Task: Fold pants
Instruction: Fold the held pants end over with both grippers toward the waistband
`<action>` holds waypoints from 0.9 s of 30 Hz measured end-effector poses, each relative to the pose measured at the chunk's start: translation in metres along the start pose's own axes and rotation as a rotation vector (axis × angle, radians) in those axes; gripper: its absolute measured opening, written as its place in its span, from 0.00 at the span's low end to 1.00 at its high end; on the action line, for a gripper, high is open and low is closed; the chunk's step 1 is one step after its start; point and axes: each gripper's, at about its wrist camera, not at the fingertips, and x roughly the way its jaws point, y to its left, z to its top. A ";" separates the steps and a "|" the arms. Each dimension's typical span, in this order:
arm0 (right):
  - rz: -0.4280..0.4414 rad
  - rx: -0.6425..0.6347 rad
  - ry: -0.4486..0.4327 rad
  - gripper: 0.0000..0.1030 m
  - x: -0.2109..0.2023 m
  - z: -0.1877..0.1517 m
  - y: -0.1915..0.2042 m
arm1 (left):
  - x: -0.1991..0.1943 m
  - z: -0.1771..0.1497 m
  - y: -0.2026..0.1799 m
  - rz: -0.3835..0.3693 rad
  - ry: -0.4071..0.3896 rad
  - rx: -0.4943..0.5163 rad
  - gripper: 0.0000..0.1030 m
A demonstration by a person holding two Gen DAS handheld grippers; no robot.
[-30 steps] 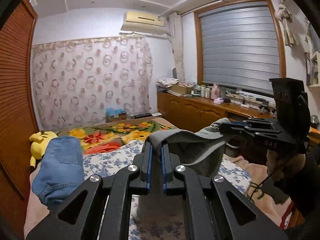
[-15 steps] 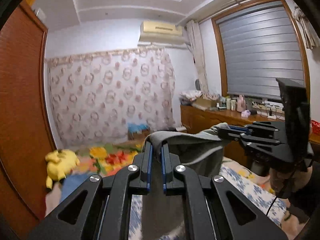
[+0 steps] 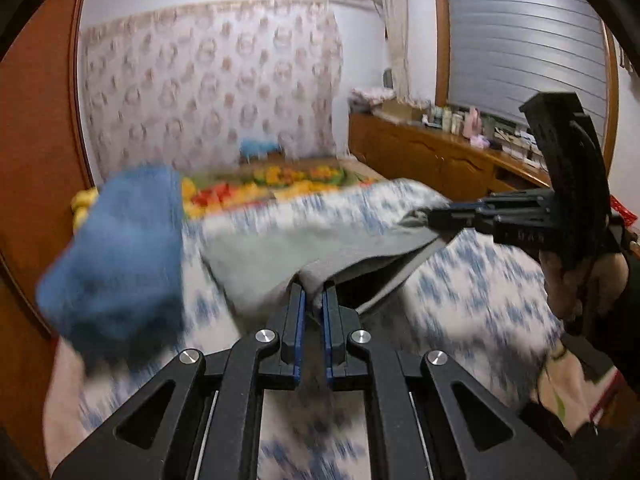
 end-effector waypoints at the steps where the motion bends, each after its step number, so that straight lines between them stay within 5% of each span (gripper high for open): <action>1: -0.004 -0.012 0.007 0.07 0.000 -0.005 0.004 | -0.002 -0.010 -0.002 -0.008 0.013 -0.009 0.08; 14: 0.034 -0.026 0.059 0.07 -0.047 -0.055 0.037 | -0.029 -0.046 -0.015 0.006 0.072 -0.026 0.08; 27: 0.022 -0.007 0.111 0.07 -0.035 -0.090 0.039 | -0.010 -0.078 -0.018 0.024 0.174 -0.041 0.14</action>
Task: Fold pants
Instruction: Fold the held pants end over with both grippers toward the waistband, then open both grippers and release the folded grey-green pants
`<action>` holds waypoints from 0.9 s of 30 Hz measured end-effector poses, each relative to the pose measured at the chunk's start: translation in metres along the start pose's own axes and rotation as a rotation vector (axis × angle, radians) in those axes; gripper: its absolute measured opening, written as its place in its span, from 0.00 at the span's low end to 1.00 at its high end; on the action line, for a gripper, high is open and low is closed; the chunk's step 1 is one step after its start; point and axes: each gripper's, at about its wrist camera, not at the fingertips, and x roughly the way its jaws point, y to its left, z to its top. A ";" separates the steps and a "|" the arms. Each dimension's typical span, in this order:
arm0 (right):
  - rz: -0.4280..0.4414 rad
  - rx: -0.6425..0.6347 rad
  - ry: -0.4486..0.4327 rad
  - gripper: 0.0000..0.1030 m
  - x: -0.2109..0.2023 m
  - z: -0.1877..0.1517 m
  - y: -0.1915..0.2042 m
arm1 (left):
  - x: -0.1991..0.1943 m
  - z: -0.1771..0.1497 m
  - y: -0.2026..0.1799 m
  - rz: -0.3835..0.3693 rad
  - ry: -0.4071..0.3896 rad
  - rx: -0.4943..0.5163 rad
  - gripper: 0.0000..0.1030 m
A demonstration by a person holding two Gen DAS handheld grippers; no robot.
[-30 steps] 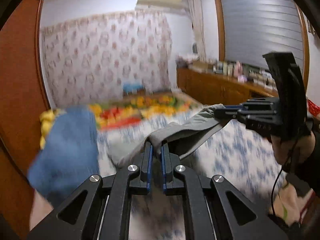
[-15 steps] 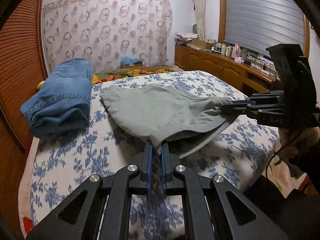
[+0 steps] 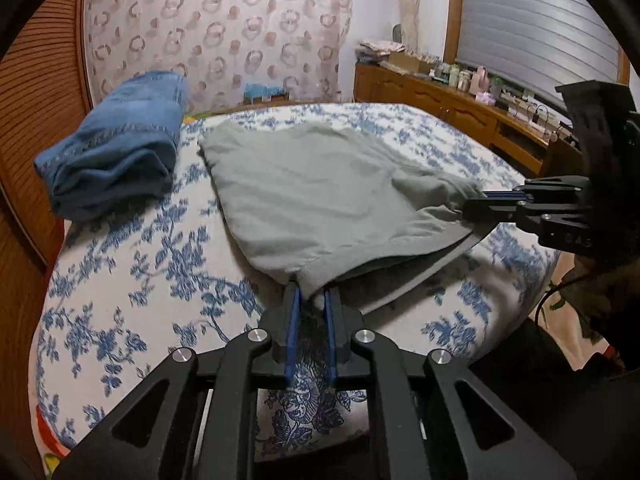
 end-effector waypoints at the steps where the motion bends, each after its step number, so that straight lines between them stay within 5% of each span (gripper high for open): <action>1: 0.001 0.003 0.003 0.07 0.001 -0.001 -0.001 | 0.001 -0.002 0.000 0.002 0.005 0.001 0.16; 6: 0.003 0.024 0.015 0.07 0.006 -0.006 -0.003 | 0.005 -0.007 -0.001 0.019 0.020 0.001 0.24; 17: 0.012 0.044 0.027 0.07 0.000 -0.009 -0.007 | -0.011 -0.007 -0.001 0.000 -0.011 -0.010 0.24; 19: 0.008 0.040 0.019 0.08 -0.006 -0.007 -0.009 | -0.021 -0.004 -0.002 -0.004 -0.039 -0.001 0.31; 22: 0.009 0.034 0.002 0.11 -0.016 -0.003 -0.011 | -0.032 0.002 -0.001 -0.003 -0.073 0.000 0.43; 27: -0.010 0.010 -0.020 0.21 -0.026 0.004 -0.013 | -0.027 0.012 0.004 0.015 -0.076 -0.001 0.43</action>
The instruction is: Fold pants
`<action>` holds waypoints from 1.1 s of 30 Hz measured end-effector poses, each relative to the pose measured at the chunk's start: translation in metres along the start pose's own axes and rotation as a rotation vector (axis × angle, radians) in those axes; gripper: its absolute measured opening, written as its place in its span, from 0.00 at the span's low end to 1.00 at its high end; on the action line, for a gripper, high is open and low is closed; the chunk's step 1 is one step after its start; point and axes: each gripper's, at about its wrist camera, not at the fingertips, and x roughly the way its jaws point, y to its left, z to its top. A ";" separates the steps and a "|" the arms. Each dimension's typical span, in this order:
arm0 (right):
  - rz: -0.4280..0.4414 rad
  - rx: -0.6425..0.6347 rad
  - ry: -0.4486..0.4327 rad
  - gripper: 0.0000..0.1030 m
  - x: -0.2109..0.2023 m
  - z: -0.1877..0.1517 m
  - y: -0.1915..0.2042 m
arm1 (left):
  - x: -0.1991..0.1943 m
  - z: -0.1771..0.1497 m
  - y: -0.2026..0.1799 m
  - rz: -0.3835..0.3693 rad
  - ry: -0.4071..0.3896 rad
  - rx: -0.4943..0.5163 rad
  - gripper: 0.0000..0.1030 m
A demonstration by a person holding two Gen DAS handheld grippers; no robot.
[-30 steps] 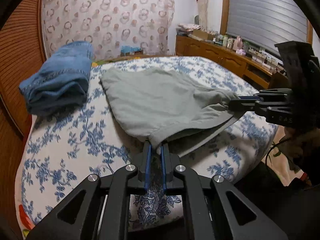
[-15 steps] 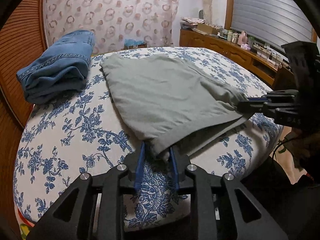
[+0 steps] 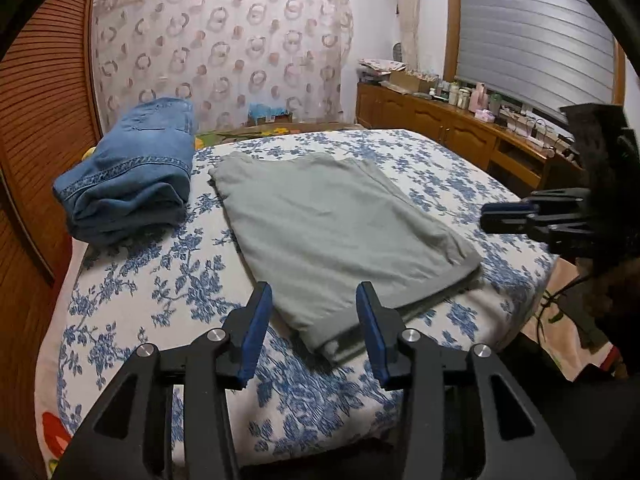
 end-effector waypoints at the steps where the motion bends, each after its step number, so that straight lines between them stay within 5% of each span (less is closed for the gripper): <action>1: -0.002 0.002 -0.001 0.21 0.000 0.002 -0.002 | 0.004 0.002 0.002 0.001 0.004 -0.006 0.43; 14: -0.058 0.004 -0.007 0.23 0.063 0.064 -0.045 | 0.052 0.032 0.025 0.017 0.039 -0.035 0.44; 31: -0.081 0.066 0.155 0.22 0.191 0.117 -0.079 | 0.070 0.032 0.037 0.019 0.085 -0.091 0.44; 33: -0.078 0.065 0.151 0.13 0.196 0.119 -0.079 | 0.073 0.030 0.037 0.022 0.097 -0.090 0.44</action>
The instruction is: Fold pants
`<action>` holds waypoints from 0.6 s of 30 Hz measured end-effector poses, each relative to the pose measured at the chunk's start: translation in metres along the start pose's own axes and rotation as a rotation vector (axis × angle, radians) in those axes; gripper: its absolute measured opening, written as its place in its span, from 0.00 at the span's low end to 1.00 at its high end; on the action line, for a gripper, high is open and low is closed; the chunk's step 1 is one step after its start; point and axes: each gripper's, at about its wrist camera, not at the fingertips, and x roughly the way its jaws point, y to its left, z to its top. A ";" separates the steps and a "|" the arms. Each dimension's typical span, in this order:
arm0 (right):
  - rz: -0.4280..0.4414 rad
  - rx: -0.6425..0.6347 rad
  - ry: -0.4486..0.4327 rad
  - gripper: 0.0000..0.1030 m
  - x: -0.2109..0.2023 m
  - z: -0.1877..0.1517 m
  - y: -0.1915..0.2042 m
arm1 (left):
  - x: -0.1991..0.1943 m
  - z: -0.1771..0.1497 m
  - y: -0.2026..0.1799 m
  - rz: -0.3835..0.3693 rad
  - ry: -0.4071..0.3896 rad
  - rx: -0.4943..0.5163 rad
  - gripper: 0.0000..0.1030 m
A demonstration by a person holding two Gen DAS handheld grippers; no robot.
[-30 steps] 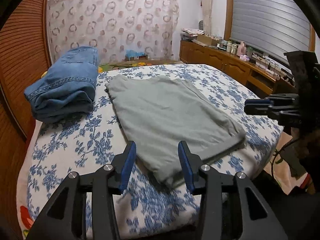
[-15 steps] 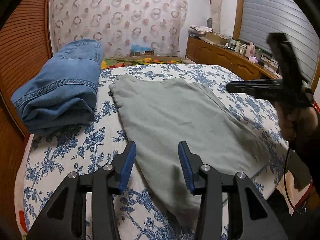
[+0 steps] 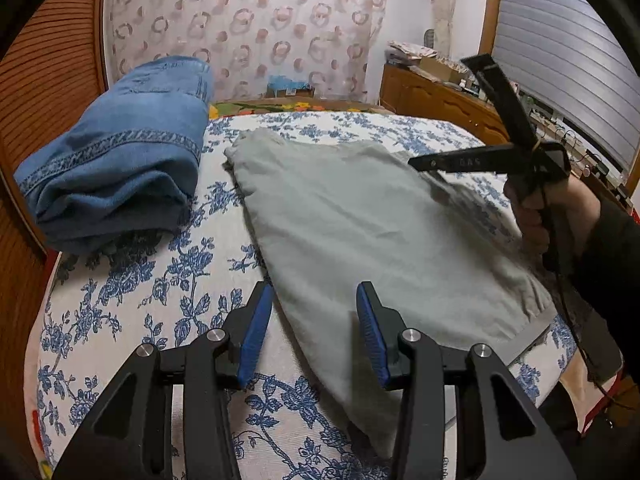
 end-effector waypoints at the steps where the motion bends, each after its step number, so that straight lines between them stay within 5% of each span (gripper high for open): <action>1: 0.001 0.000 -0.001 0.11 0.001 0.000 0.000 | 0.001 0.000 0.000 -0.002 0.004 -0.001 0.44; 5: -0.022 -0.012 -0.037 0.02 -0.002 -0.002 -0.001 | 0.008 -0.002 0.002 0.001 0.024 -0.007 0.44; 18: -0.082 -0.007 -0.054 0.05 -0.033 -0.015 0.007 | 0.014 -0.006 -0.002 0.025 0.030 0.009 0.44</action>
